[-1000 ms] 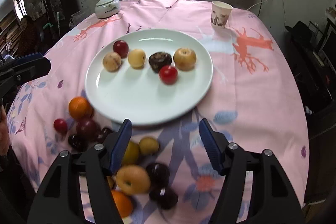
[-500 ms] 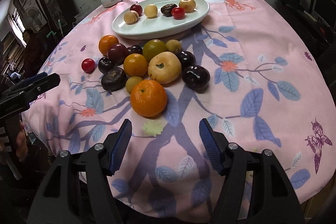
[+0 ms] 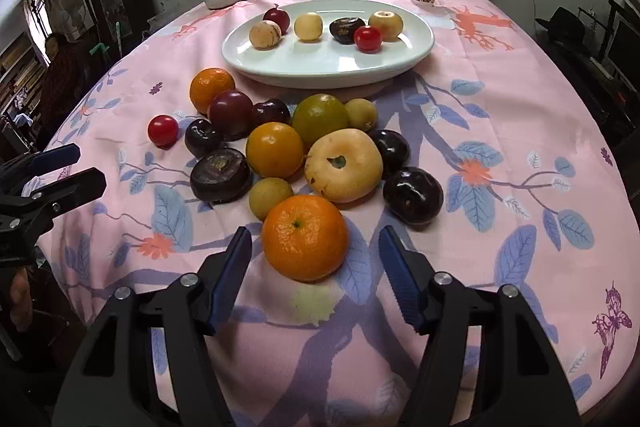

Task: Organize fruits
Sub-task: 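Grasp the orange mandarin with the right tool, then grasp the dark purple fruit with the left tool while the right tool holds the mandarin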

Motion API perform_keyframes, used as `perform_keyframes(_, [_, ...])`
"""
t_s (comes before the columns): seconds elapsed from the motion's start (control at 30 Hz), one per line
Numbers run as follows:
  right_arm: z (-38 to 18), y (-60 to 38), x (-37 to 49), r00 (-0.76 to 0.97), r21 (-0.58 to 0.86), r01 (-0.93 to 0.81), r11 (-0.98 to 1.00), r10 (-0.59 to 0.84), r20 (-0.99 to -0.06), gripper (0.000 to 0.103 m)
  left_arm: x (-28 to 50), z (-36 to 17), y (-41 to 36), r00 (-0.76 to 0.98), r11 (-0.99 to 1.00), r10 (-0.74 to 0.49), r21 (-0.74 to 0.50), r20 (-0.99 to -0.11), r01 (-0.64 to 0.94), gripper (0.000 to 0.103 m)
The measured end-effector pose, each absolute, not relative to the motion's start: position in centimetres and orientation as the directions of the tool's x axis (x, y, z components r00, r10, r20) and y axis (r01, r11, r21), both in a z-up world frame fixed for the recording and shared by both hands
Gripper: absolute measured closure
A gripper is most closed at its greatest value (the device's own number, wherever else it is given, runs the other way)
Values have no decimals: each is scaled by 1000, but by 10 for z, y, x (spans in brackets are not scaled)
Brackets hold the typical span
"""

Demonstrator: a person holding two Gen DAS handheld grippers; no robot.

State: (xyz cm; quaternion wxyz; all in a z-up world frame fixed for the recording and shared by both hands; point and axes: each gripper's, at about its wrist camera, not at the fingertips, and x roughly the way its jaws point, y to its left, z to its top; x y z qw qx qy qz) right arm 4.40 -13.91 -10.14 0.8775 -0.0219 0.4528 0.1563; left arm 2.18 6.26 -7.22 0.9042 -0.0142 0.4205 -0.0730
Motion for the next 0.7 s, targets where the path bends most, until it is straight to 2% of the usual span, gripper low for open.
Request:
perform_keyframes(0.03, [-104,-137,47,523,127,-311,942,282,-804,58,23,-73,62,633,988,-149,-90,-760,124,5])
perform_keyframes(0.57, [-87,-199,17,562,235,-176,956,293,-773,58,57,-106,-3,561,976,-181,-75,-808,206,7])
perform_keyframes(0.63, [-88,-206,15,561,254,-170,952,305,-769,58,63,-112,-9,539,974,-190,-87,-821,211,14])
perform_keyframes(0.67, [-88,-208,15,561,262,-168,950,311,-768,58,66,-116,-12,529,974,-186,-85,-828,211,22])
perform_keyframes(0.7, [-88,-211,15,560,271,-165,948,316,-765,58,67,-117,-16,540,976,-164,-58,-825,208,24])
